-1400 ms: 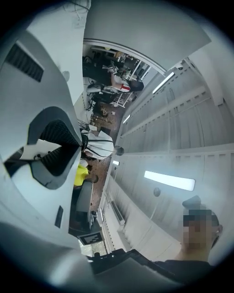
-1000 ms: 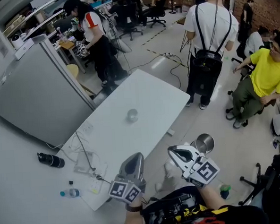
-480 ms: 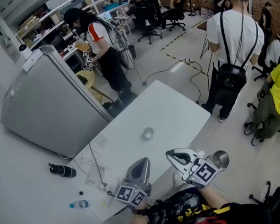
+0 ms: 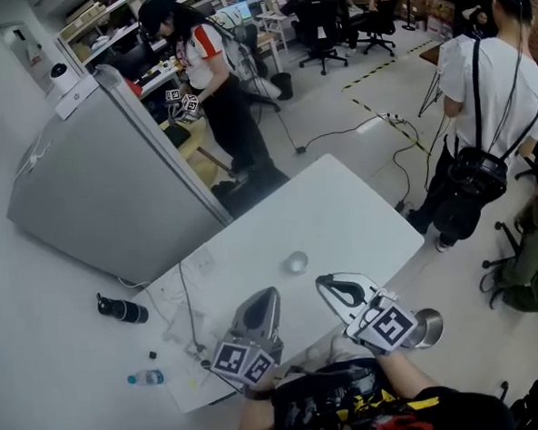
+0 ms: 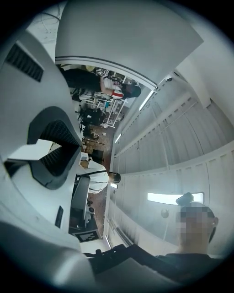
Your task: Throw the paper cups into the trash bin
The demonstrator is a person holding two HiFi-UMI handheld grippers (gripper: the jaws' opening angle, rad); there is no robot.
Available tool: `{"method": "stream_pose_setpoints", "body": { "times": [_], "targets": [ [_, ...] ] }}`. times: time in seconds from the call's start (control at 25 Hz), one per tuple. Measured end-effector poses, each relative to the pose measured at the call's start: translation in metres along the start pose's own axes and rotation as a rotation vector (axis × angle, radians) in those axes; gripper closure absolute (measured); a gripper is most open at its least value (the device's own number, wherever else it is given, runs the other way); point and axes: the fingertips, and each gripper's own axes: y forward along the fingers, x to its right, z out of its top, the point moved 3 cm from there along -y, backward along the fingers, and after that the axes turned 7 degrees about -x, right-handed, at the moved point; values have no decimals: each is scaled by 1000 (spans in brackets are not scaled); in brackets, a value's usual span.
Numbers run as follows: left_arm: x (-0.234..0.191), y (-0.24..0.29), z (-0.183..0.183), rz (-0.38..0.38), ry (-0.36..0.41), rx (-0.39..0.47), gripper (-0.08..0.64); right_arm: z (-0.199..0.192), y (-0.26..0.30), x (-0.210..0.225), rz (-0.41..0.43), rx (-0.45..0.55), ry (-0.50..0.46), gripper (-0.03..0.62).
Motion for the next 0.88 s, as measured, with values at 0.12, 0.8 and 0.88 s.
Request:
{"method": "stream_pose_setpoints", "body": {
  "times": [0.12, 0.8, 0.88],
  "targets": [
    [-13, 4, 0, 1, -8, 4, 558, 0, 13, 5, 8, -8, -18, 591],
    [-58, 0, 4, 23, -24, 4, 558, -11, 60, 5, 35, 0, -2, 414],
    [-60, 3, 5, 28, -19, -4, 558, -25, 63, 13, 20, -34, 2, 408]
  ]
}}
